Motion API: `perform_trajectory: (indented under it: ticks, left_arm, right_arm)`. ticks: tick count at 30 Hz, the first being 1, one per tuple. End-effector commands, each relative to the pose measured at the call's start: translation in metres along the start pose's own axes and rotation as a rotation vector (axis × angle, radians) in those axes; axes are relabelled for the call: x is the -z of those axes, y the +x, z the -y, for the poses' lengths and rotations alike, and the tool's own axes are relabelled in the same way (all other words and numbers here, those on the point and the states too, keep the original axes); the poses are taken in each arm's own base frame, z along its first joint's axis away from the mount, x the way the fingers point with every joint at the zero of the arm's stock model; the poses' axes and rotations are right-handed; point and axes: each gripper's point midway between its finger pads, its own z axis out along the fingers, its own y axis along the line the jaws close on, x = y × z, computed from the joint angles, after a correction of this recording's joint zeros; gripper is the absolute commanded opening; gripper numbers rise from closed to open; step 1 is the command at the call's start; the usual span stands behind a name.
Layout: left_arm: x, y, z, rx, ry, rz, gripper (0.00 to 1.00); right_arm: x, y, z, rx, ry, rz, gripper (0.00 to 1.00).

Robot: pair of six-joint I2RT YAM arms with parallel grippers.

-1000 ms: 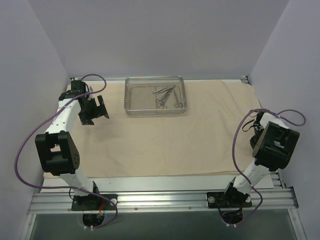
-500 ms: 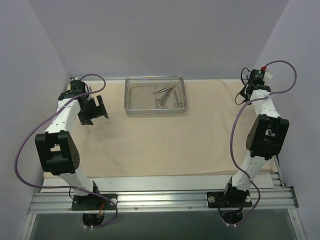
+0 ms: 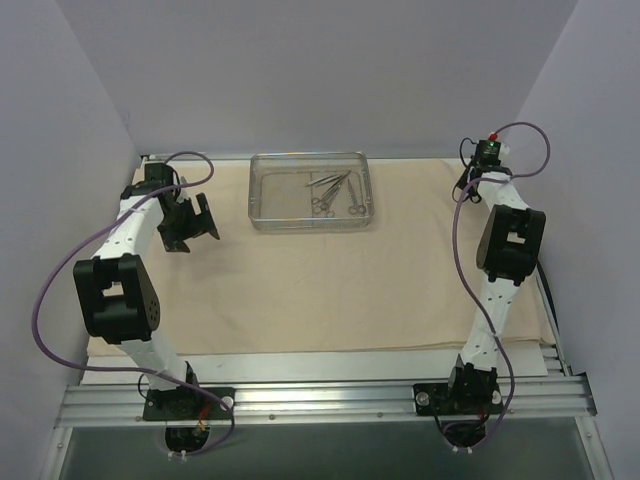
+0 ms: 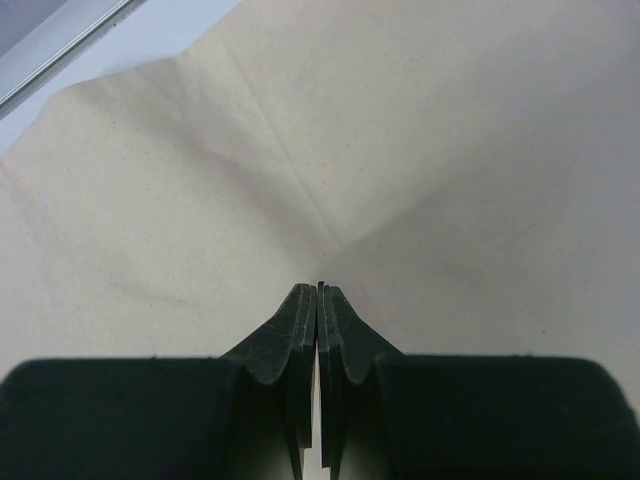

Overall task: Open and lay out the surgical kit
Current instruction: Smooth out the surgical kit at the center of the board.

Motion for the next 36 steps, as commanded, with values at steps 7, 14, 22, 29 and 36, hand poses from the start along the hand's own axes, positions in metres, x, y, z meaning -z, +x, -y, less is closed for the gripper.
perform_trajectory:
  ticks: [7,14,22,29,36]
  left_arm:
    - [0.013,-0.014,0.007,-0.028,0.032,0.055,0.94]
    - [0.012,-0.015,0.005,-0.028,0.020,0.051,0.94]
    - [0.013,-0.009,0.001,-0.029,0.004,0.042,0.94]
    - [0.014,-0.007,-0.001,-0.029,-0.011,0.038,0.94]
    - [0.010,-0.006,-0.008,-0.020,-0.043,0.042,0.94]
  right_arm:
    - [-0.016,-0.004,0.017,0.043,0.051,-0.011,0.00]
    - [-0.038,0.035,0.061,0.039,0.149,-0.143,0.00]
    - [-0.051,0.036,0.126,0.029,0.308,-0.201,0.00]
    - [-0.013,-0.022,0.087,0.020,0.239,-0.098,0.00]
    - [0.090,0.006,0.091,-0.184,0.217,-0.131,0.00]
